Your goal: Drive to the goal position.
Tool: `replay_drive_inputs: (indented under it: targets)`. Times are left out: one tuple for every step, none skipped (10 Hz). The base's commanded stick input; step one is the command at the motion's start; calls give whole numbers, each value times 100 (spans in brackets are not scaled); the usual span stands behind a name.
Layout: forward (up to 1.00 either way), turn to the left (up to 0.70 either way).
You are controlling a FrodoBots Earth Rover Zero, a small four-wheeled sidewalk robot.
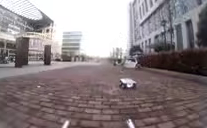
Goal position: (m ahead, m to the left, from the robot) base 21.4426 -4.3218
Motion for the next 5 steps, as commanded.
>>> replay_drive_inputs:
  targets:
    - [70, 0]
    - [70, 0]
    - [70, 0]
    - [70, 0]
    - [70, 0]
